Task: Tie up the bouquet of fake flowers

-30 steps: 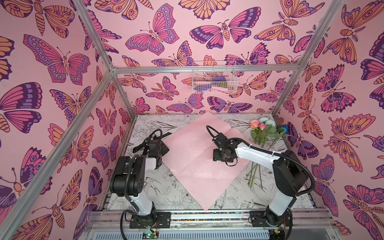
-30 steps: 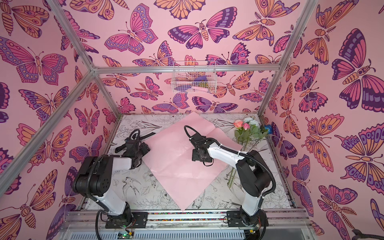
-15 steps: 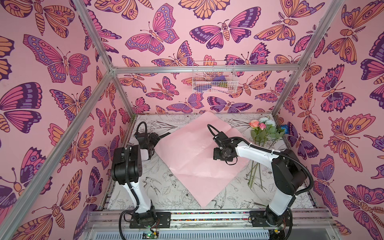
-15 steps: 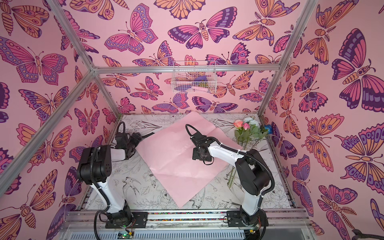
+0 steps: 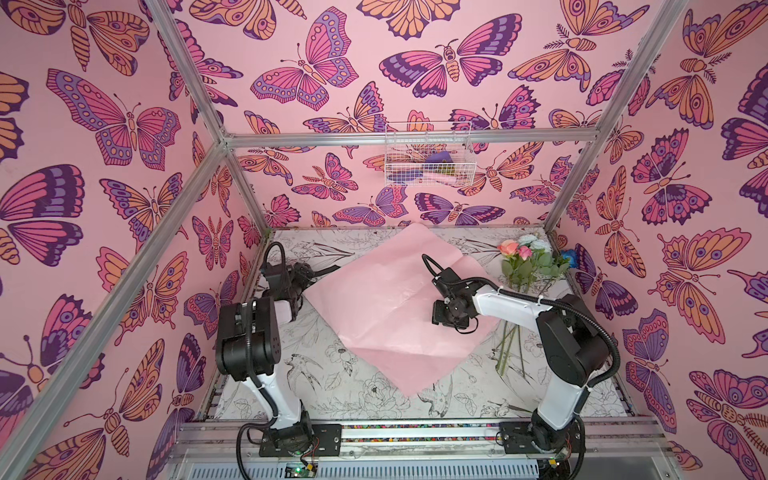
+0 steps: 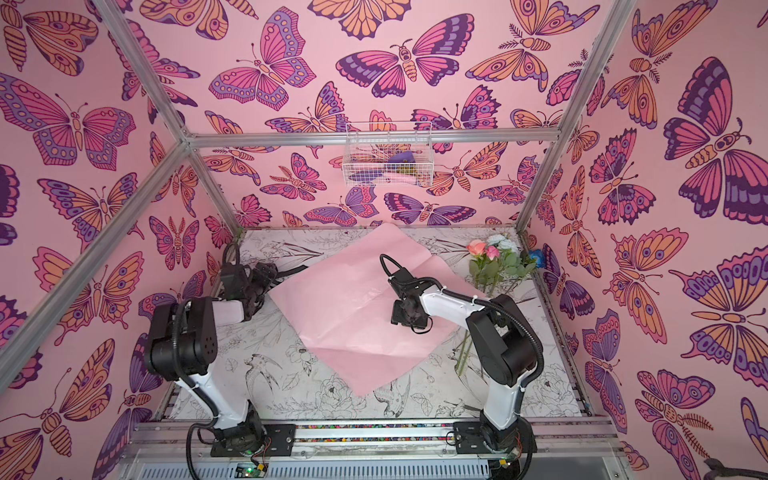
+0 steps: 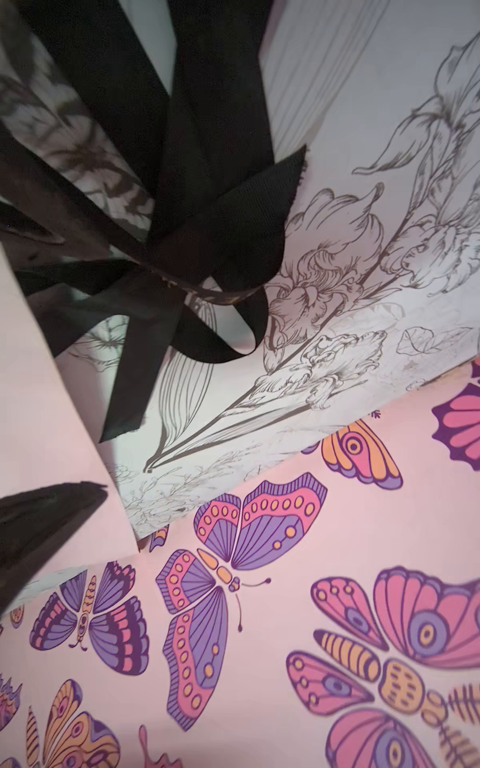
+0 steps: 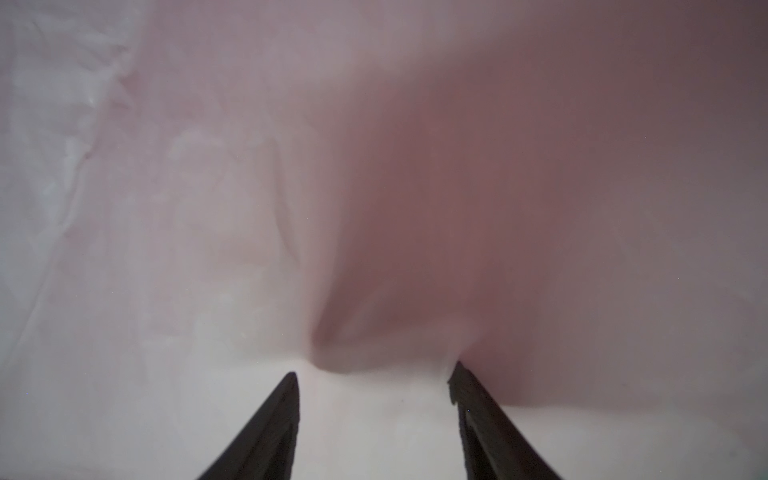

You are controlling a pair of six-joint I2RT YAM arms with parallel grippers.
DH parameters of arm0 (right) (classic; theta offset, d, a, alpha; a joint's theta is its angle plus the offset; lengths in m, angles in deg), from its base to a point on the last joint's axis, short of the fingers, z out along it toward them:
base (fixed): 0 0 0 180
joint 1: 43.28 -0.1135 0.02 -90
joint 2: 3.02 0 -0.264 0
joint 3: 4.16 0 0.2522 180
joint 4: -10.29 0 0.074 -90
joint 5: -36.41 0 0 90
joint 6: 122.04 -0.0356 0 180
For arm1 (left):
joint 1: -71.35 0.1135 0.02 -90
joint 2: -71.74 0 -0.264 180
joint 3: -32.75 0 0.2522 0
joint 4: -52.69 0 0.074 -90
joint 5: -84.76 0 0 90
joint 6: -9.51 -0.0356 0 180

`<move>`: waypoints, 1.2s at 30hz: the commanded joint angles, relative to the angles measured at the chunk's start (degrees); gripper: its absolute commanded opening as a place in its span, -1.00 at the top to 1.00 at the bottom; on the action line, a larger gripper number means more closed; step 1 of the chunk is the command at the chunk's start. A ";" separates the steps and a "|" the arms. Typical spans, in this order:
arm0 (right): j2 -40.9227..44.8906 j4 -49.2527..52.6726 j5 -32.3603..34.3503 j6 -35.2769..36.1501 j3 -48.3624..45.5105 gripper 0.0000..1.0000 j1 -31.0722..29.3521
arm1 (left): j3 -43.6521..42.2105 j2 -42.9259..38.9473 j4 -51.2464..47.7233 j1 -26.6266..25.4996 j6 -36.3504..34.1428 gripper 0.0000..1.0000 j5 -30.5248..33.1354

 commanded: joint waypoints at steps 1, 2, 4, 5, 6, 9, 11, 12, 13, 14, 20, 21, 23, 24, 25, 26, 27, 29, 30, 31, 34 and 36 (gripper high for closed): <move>-0.33 -1.46 -1.08 -0.94 -0.85 -0.19 0.02 | -3.02 -6.45 -2.70 -0.27 -2.69 -0.80 0.17; -0.15 -1.41 -1.01 -1.03 -1.23 -0.19 0.02 | -3.69 -8.20 -4.24 -0.50 -2.83 -0.84 0.03; 0.38 -1.35 -0.31 -1.28 -2.23 -0.18 0.02 | -5.41 -12.36 -6.86 -1.49 -3.05 -0.89 -0.98; 0.66 -1.27 -0.04 -1.37 -2.64 -0.18 0.02 | -6.16 -14.23 -8.10 -2.30 -3.05 -0.91 -1.50; 1.01 -1.13 0.48 -1.53 -3.20 -0.18 0.08 | -7.10 -16.22 -9.35 -3.50 -3.05 -0.91 -2.13; 1.91 -1.50 1.39 -1.95 -4.76 -0.18 0.00 | -9.10 -21.51 -12.94 -8.23 -3.14 -0.87 -4.69; 2.40 -2.21 1.35 -2.00 -5.69 -0.18 -0.02 | -10.66 -24.20 -14.33 -11.55 -3.14 -0.78 -7.22; 2.55 -2.59 1.37 -2.00 -5.91 -0.18 0.05 | -11.90 -25.44 -14.69 -13.46 -3.06 -0.75 -8.62; 2.47 -2.60 1.51 -2.07 -6.08 -0.18 0.03 | -13.27 -26.57 -15.04 -15.24 -2.97 -0.73 -9.91; 2.62 -2.53 1.74 -2.08 -6.13 -0.18 0.09 | -14.66 -27.29 -15.21 -17.06 -2.80 -0.71 -10.77; 3.54 -2.11 3.35 -2.12 -7.07 -0.18 0.02 | -22.33 -31.82 -16.73 -26.95 -2.79 -0.55 -13.95; 3.68 -1.77 3.65 -2.17 -7.11 -0.18 0.02 | -22.91 -31.67 -17.09 -28.46 -2.79 -0.53 -13.53; 3.77 -1.49 4.21 -2.33 -7.20 -0.18 0.05 | -23.61 -30.65 -17.52 -31.01 -2.88 -0.52 -12.75; 3.84 -1.37 4.51 -2.67 -7.33 -0.18 0.09 | -23.85 -29.77 -17.69 -31.91 -2.75 -0.51 -12.69; 3.98 -1.29 4.75 -3.07 -7.53 -0.18 0.05 | -23.91 -28.73 -17.77 -32.60 -2.55 -0.50 -13.00; 4.18 -1.34 5.08 -3.43 -7.76 -0.18 0.11 | -24.07 -28.42 -17.69 -33.04 -2.29 -0.48 -13.04; 4.28 -1.37 5.17 -3.81 -8.18 -0.18 0.11 | -24.33 -25.83 -17.70 -33.36 -2.02 -0.46 -13.13; 4.44 -1.89 4.98 -4.27 -8.93 -0.17 0.12 | -24.94 -24.60 -17.66 -33.64 -2.00 -0.42 -12.95; 4.67 -2.03 4.79 -4.45 -9.36 -0.17 0.11 | -25.33 -24.33 -17.73 -33.70 -1.98 -0.40 -12.65; 4.88 -2.15 4.76 -4.55 -9.65 -0.17 0.13 | -25.62 -24.11 -17.74 -33.74 -1.99 -0.39 -12.23; 6.41 -1.81 5.56 -4.89 -11.03 -0.18 0.54 | -25.77 -23.68 -17.69 -33.83 -2.69 -0.37 -11.24; 8.04 -1.81 5.76 -5.33 -12.61 -0.19 1.53 | -25.77 -22.99 -17.65 -33.91 -3.08 -0.37 -10.75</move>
